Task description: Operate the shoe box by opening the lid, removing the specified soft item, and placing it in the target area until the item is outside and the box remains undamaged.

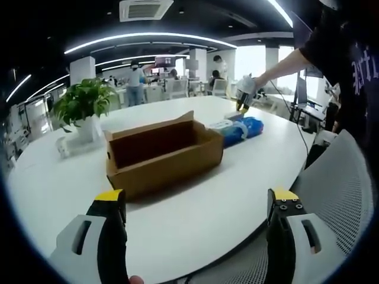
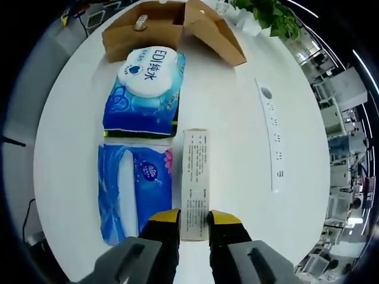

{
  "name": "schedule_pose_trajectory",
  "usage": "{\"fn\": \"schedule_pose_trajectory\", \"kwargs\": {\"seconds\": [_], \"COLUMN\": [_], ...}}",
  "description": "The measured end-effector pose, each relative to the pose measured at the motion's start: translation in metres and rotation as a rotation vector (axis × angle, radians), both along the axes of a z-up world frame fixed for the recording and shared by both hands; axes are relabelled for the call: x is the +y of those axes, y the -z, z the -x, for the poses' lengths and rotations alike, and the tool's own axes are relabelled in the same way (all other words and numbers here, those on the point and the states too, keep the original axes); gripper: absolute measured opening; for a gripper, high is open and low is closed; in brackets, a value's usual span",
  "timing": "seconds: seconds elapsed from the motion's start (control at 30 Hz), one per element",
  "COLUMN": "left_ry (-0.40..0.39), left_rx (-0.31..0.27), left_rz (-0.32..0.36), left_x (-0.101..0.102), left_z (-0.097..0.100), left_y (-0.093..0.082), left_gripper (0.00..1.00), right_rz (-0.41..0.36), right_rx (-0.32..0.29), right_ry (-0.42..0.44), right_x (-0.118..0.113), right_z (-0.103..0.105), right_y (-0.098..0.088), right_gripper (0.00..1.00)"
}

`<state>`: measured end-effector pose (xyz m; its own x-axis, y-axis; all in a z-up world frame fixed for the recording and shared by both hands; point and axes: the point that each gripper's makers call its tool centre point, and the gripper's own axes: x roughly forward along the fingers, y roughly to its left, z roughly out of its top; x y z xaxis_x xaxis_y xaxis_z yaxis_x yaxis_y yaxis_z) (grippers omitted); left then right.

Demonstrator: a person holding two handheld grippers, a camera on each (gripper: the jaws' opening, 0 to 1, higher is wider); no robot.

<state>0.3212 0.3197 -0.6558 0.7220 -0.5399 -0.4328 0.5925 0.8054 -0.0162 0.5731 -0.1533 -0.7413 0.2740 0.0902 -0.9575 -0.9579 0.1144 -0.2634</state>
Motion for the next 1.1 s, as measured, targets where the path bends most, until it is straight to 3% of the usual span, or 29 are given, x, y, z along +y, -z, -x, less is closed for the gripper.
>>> {"fn": "schedule_pose_trajectory", "kwargs": {"seconds": [0.83,1.1], "left_ry": [0.006,0.005], "left_rx": [0.011,0.011], "left_rz": [-0.01,-0.01], "left_x": [0.0009,0.0015], "left_z": [0.0,-0.0001], "left_y": [0.0044,0.0042], "left_gripper": [0.99,0.99], "right_rz": [0.022,0.038], "right_rx": [0.032,0.012], "right_ry": [0.003,-0.004], "right_x": [-0.0072,-0.0096], "right_z": [0.0014,-0.0045], "right_y": [0.005,0.0051], "right_gripper": [0.15,0.16]}}
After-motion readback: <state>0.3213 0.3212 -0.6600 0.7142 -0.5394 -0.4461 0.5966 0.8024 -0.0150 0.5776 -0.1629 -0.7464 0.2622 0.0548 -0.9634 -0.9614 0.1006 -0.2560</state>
